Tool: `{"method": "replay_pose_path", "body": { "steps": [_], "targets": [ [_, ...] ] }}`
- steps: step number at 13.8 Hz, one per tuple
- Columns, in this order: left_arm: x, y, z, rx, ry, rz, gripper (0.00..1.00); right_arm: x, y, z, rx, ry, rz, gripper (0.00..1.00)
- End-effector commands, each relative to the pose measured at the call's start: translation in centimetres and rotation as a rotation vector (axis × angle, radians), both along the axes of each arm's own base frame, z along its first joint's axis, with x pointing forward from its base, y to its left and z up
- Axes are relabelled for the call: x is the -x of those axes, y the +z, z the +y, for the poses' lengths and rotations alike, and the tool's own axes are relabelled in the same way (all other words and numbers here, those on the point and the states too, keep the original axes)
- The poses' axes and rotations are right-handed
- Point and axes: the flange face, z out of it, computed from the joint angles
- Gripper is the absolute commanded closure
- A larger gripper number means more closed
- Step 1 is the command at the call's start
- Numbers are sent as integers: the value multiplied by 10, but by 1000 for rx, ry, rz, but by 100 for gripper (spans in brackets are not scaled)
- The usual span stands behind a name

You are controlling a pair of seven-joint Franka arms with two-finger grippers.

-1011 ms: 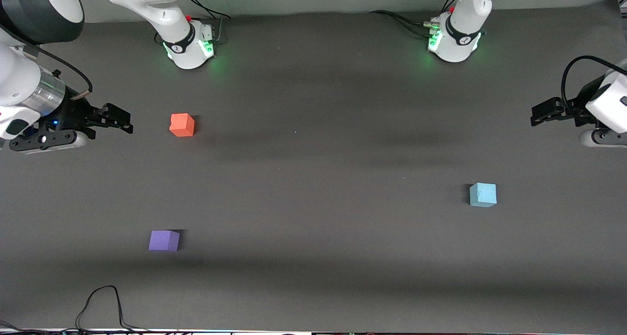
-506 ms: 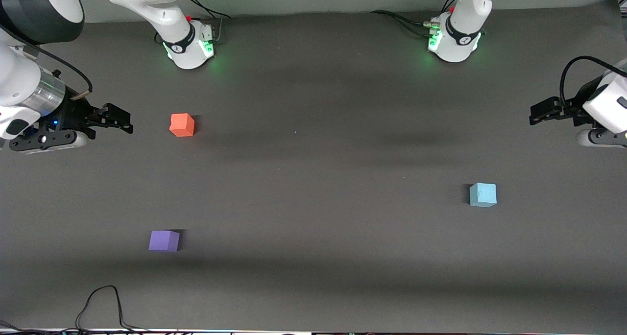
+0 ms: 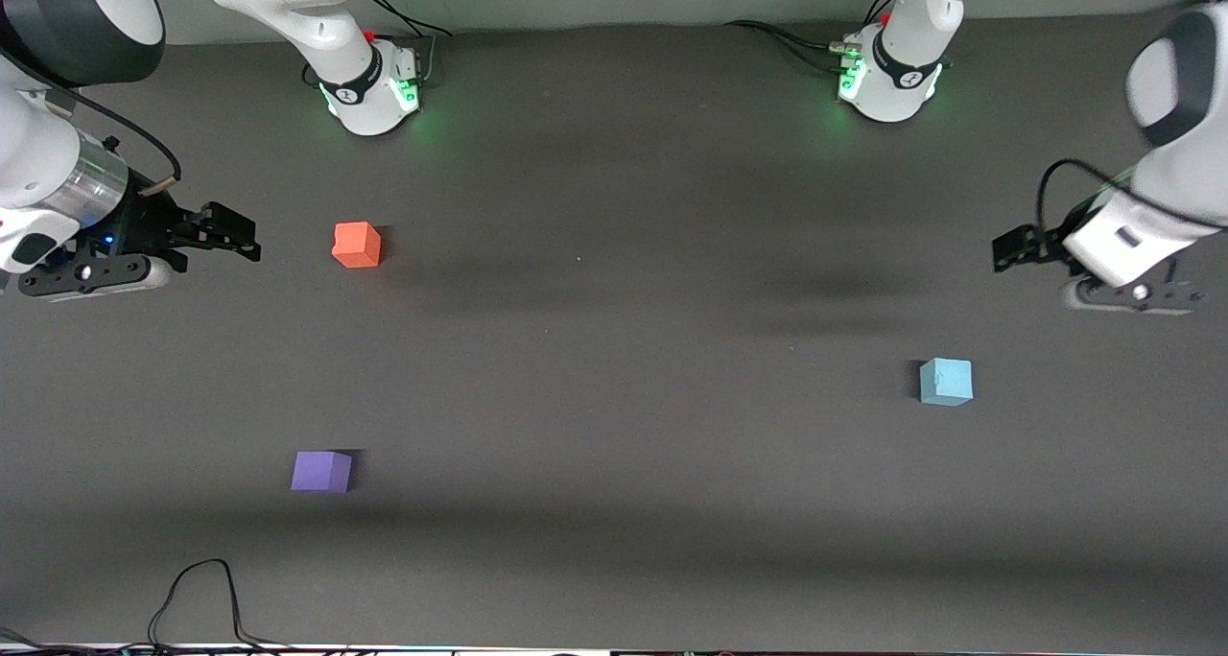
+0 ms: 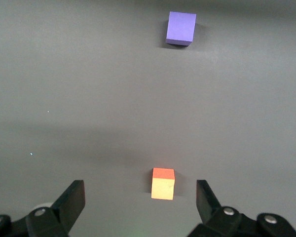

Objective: Place blue block between orange and purple blocks
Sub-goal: 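Move the left gripper down over the light blue cube, then close the left gripper on the light blue cube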

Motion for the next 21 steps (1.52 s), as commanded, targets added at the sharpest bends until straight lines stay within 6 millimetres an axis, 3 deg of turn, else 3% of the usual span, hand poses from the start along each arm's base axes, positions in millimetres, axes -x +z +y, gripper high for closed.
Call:
{"method": "replay_pose_path", "body": {
  "steps": [1,3,5,8,12,16,17,18,19,20,21],
  "targets": [
    [12,-76,-2,-7,-26,-35,0,2,5,-1,-11,1,5,0],
    [7,-136,-1,-7,-25,-66,0,2,4,-1,-11,1,6,0],
    [0,-179,0,-9,-26,-69,0,2,4,-1,-11,1,6,0],
    [-16,-225,4,-9,-23,-110,0,2,4,-1,-11,1,6,0],
    [-45,-257,5,-12,-22,-101,0,1,2,-1,-11,1,10,0],
    [-51,-258,4,-12,-22,-109,0,1,2,-1,-11,1,10,0],
    [-53,-257,4,-12,-14,-112,5,1,1,-1,-11,3,11,0],
    [-53,-257,4,-12,-5,-113,27,1,1,-1,-11,3,11,0],
    [-54,-256,4,-12,-2,-113,59,1,1,-1,-11,1,11,0],
    [-55,-255,4,-11,4,-110,76,1,2,-1,-11,3,9,0],
    [-56,-254,4,-8,9,-109,83,1,2,-1,-11,3,9,0]
  ]
}}
